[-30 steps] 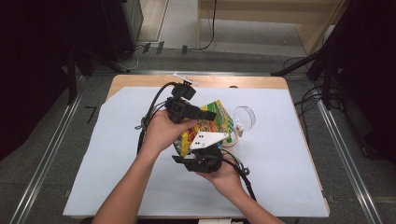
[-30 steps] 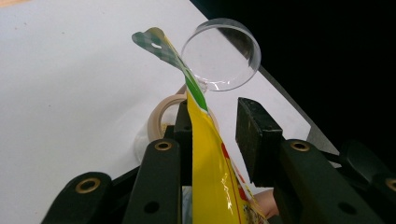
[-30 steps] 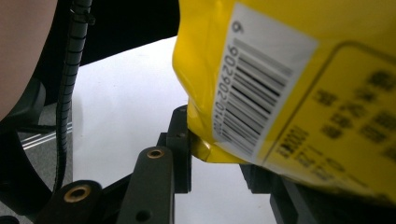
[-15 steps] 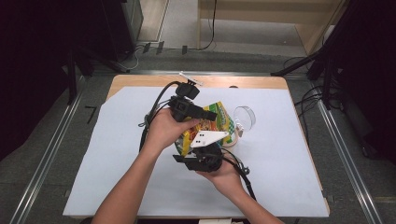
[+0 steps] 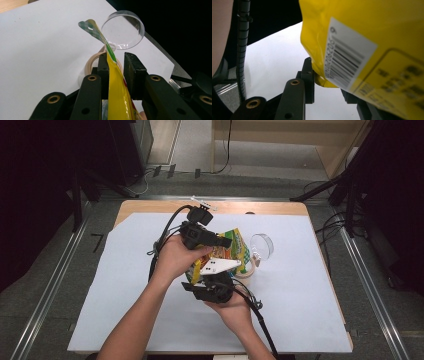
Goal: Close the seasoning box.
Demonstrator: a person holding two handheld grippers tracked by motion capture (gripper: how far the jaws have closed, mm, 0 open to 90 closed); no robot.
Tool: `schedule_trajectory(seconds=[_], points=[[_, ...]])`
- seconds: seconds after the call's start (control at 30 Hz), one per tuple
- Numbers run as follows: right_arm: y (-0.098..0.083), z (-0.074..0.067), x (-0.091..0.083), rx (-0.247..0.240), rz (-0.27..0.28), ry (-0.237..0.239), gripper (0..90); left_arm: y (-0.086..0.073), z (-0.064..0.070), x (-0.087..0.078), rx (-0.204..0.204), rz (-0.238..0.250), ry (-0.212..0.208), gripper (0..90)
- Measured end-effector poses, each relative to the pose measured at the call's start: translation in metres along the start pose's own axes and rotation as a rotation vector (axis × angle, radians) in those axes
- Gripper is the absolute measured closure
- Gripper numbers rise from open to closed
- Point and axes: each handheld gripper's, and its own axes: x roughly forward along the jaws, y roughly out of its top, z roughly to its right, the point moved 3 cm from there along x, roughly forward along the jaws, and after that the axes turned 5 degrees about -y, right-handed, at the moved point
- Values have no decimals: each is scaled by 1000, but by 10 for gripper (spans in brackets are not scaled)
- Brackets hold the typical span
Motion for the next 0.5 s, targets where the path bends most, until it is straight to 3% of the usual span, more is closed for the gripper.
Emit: schedule_trajectory(seconds=[0.33,0.5], points=[[1,-2,-2,-8,-1,-23,692,1,1,-1,-2,-2,-7,770],[2,-3,1,56,17,3,692,2,1,-4,7,-7,0,773]])
